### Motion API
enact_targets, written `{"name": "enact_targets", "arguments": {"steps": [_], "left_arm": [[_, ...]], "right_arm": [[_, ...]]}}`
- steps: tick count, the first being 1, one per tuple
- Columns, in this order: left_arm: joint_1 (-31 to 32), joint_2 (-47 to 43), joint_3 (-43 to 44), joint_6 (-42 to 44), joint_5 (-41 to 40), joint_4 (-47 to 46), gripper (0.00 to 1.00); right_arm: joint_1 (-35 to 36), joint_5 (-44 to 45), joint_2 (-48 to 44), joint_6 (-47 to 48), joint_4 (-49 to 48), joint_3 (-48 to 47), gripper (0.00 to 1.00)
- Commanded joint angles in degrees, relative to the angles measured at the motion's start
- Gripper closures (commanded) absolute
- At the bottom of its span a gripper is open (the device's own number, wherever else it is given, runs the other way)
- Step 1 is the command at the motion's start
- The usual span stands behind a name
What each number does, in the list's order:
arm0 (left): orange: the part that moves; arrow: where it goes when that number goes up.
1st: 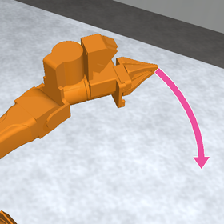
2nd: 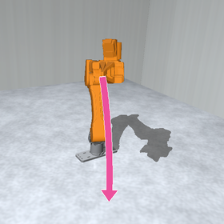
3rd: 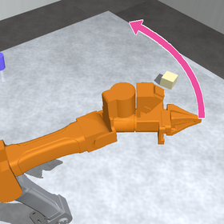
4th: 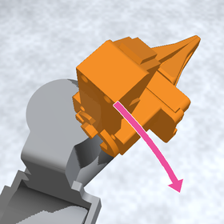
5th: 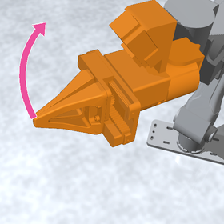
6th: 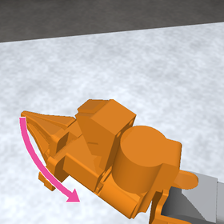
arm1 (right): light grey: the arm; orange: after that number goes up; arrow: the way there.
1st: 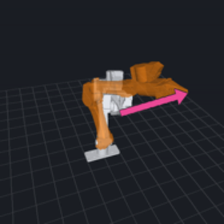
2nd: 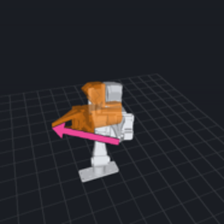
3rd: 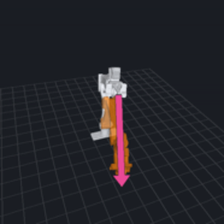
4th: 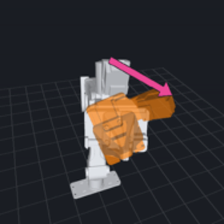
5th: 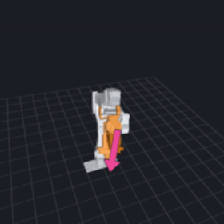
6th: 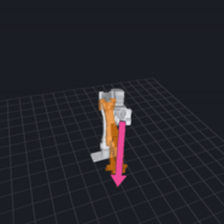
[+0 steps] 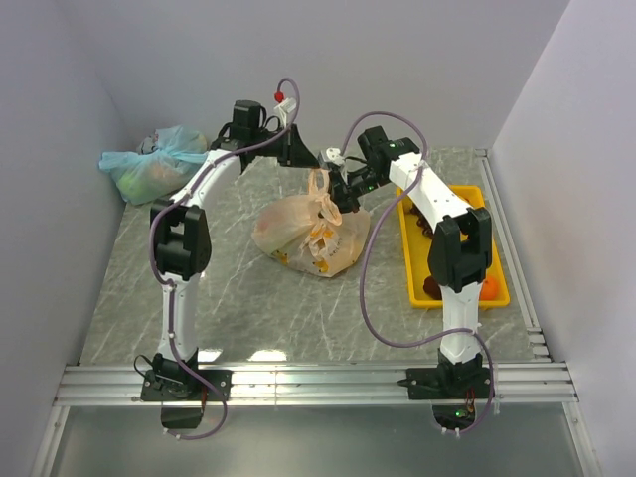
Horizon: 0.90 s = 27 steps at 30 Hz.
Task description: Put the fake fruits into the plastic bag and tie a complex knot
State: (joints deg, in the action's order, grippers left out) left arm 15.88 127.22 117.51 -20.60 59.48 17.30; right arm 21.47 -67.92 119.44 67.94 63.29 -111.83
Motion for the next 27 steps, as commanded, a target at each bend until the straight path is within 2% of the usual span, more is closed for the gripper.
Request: {"name": "enact_targets", "arguments": {"steps": [1, 2, 7, 11, 15, 16, 18, 19, 20, 22, 27], "left_arm": [[-1.5, -4.5, -3.8, -5.8, 5.9, -11.4, 0.92], [-1.8, -5.0, -4.5, -6.6, 7.5, -12.7, 1.00], [-5.5, -10.1, -8.7, -8.5, 6.6, -16.0, 1.00], [-7.3, -14.7, -9.7, -3.0, 3.4, -10.6, 1.00], [-6.7, -20.7, -14.7, 9.1, 2.2, -3.2, 1.00], [-6.2, -21.6, -15.8, 11.2, 2.2, -1.3, 1.00], [-5.2, -23.8, -18.6, 18.6, 1.7, 4.6, 1.00], [-3.7, -24.4, -19.4, 21.6, 0.0, 6.6, 1.00], [-2.8, -24.8, -20.3, 25.3, -0.6, 8.0, 1.00], [-0.5, -25.8, -23.6, 26.5, -2.7, 10.6, 1.00], [4.8, -23.2, -23.2, 36.8, -5.4, 20.2, 1.00]], "right_arm": [[-0.5, -0.5, 0.1, -3.6, -2.1, -1.1, 1.00], [-0.8, -0.5, 0.0, -5.2, -3.1, -0.8, 1.00], [-3.7, -2.5, 0.3, -17.5, -9.9, 0.5, 1.00], [-5.4, -3.6, -0.3, -28.1, -15.3, 3.5, 1.00], [-6.3, -5.6, -2.4, -48.3, -29.3, 10.3, 1.00], [-6.3, -5.5, -2.6, -58.2, -37.3, 13.6, 1.00], [-6.5, -4.5, -3.2, -67.2, -47.4, 17.3, 1.00], [-6.5, -3.9, -3.2, -75.0, -50.1, 18.1, 1.00], [-6.8, -3.2, -3.1, -78.1, -52.5, 18.7, 1.00], [-7.2, -1.8, -2.5, -86.1, -58.0, 19.2, 1.00], [-8.3, 1.6, -0.4, -97.5, -65.0, 18.7, 1.00]]}}
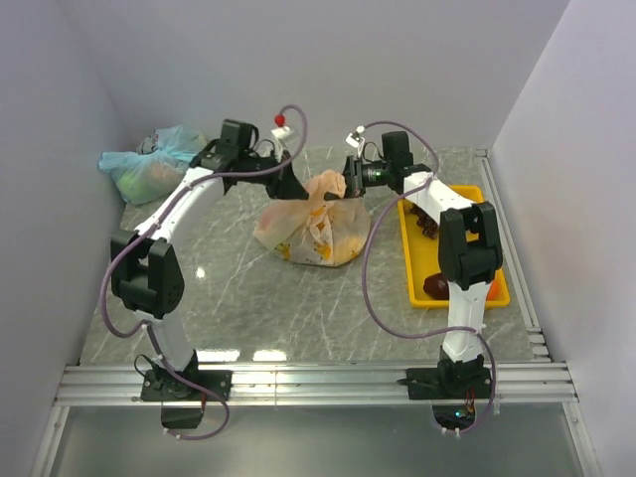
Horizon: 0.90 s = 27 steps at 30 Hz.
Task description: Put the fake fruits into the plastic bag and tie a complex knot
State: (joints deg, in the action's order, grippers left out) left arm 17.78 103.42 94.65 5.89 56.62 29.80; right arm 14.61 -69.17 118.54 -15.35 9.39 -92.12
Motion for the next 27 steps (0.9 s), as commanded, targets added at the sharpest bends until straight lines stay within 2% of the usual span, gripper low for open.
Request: {"name": "enact_targets", "arguments": {"steps": [1, 5, 7, 9, 11, 12, 14, 15, 19, 20, 21, 22, 25, 26, 27], "left_arm": [[4.5, 0.9, -0.8, 11.7, -2.7, 8.4, 1.00], [5.8, 2.3, -4.1, 11.2, -1.8, 2.7, 1.00], [7.1, 3.8, -5.4, 9.2, -6.3, 0.3, 1.00], [8.8, 6.3, -4.7, 11.8, -11.8, 1.8, 1.00], [10.4, 9.2, -4.6, 8.9, -14.2, 0.4, 1.00], [11.0, 10.2, -4.5, 7.5, -18.4, -1.0, 1.00], [11.0, 11.6, -5.5, 2.0, -21.6, -5.0, 1.00], [11.0, 11.8, -6.2, -0.8, -23.7, -11.7, 1.00], [10.7, 13.3, -6.4, -13.8, -28.4, -23.6, 1.00], [10.3, 13.3, -6.4, -15.7, -28.1, -25.0, 1.00], [9.1, 13.0, -6.9, -18.3, -28.1, -30.3, 1.00], [8.2, 12.7, -8.2, -23.8, -25.6, -34.2, 1.00], [7.1, 12.9, -10.3, -27.5, -24.1, -38.8, 1.00], [7.0, 13.2, -10.2, -27.5, -23.1, -38.7, 1.00], [7.1, 13.6, -10.1, -27.6, -23.0, -38.6, 1.00]], "right_arm": [[-1.3, 3.7, 0.6, -16.6, -11.4, -1.2, 1.00], [-1.6, 5.2, 1.2, -19.4, -11.8, -1.4, 1.00], [-1.6, 6.5, 0.9, -22.2, -13.1, -0.2, 1.00], [-1.7, 7.1, 1.0, -24.3, -15.1, 1.1, 1.00], [-2.1, 7.7, 0.8, -29.2, -17.7, 2.4, 1.00], [-2.4, 7.7, 0.7, -32.3, -20.7, 3.9, 1.00], [-2.7, 7.5, 0.4, -33.7, -21.6, 4.9, 1.00], [-2.7, 7.0, 0.2, -35.1, -22.8, 6.3, 1.00], [-2.8, 5.5, -0.4, -37.6, -26.0, 9.6, 1.00], [-2.8, 5.1, -0.2, -37.5, -24.6, 9.4, 1.00], [-2.7, 4.7, -0.1, -36.9, -23.7, 9.4, 1.00], [-2.7, 4.3, 0.1, -36.6, -23.4, 9.3, 1.00], [-2.7, 0.7, 1.1, -36.1, -22.3, 8.5, 1.00], [-2.7, -1.3, 1.5, -35.1, -18.4, 5.7, 0.85], [-3.1, -2.5, 1.8, -29.5, -13.6, 3.6, 0.75]]}}
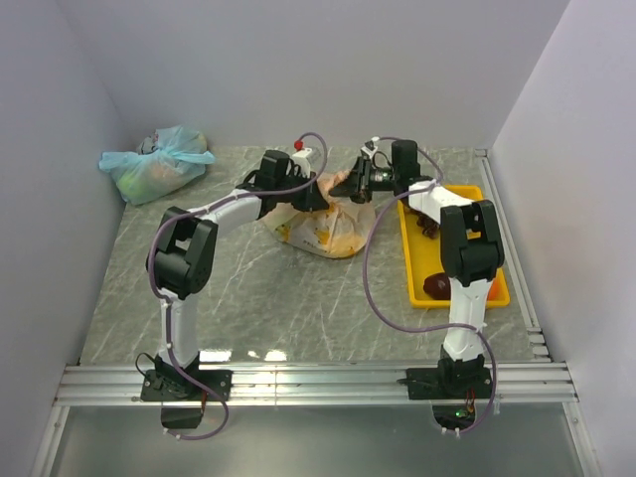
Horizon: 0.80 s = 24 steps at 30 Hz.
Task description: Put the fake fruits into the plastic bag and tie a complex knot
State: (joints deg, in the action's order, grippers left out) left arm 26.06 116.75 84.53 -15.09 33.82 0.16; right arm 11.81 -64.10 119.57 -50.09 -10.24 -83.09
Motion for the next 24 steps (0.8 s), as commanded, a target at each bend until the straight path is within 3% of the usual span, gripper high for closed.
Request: {"name": "enact_targets", "arguments": {"steps": [1, 2, 3, 4, 7, 9, 11, 12, 13, 15, 21, 22, 24], "left_arm": [[-1.2, 0.4, -0.1, -7.7, -0.4, -9.2, 1.00], [-1.2, 0.8, 0.0, -8.0, -0.3, -9.0, 1.00], [-1.2, 1.0, 0.3, -8.1, 0.0, -8.4, 1.00], [-1.3, 1.3, 0.4, -8.3, 0.0, -8.3, 1.00], [-1.2, 1.3, 0.1, -8.1, 0.4, -7.8, 1.00], [-1.2, 0.9, -0.1, -7.6, 0.2, -7.0, 1.00], [-1.2, 0.3, -0.8, -6.6, -0.2, -6.4, 1.00], [-1.1, 0.2, -0.9, -6.4, -0.3, -6.2, 1.00], [-1.2, -0.1, -1.1, -6.0, -0.8, -5.8, 1.00], [-0.8, -0.3, -1.4, -5.6, -1.6, -4.6, 1.00], [-0.3, 0.1, 0.1, -6.5, -3.9, -1.3, 1.00], [-0.3, 0.3, 0.5, -7.3, -3.9, -1.0, 1.00], [-0.2, 0.6, 0.6, -8.1, -2.3, -1.0, 1.00]], "right_arm": [[-0.9, -7.8, 0.9, 10.3, 12.7, -7.9, 0.61], [-1.5, -7.4, 0.8, 15.7, 24.9, -12.8, 0.29], [-2.9, -7.4, 0.6, 25.1, 29.6, -15.1, 0.24], [-3.9, -6.9, 0.3, 29.1, 33.8, -17.3, 0.11], [-7.6, -6.5, -0.8, 33.9, 39.3, -23.3, 0.11], [-9.3, -4.6, -2.1, 27.5, 30.7, -21.0, 0.19], [-10.3, 0.2, -3.4, 22.9, 21.3, -16.6, 0.33], [-10.1, 1.7, -2.8, 23.5, 22.4, -17.0, 0.40], [-9.7, 4.6, -0.2, 25.9, 25.4, -18.6, 0.54], [-7.7, 8.1, 3.0, 32.0, 33.3, -24.2, 0.61], [-3.6, 11.0, 7.3, 42.6, 43.0, -26.4, 0.60], [-3.3, 11.1, 7.8, 43.9, 44.6, -26.3, 0.51], [-2.2, 12.0, 8.4, 48.9, 51.3, -27.3, 0.44]]}}
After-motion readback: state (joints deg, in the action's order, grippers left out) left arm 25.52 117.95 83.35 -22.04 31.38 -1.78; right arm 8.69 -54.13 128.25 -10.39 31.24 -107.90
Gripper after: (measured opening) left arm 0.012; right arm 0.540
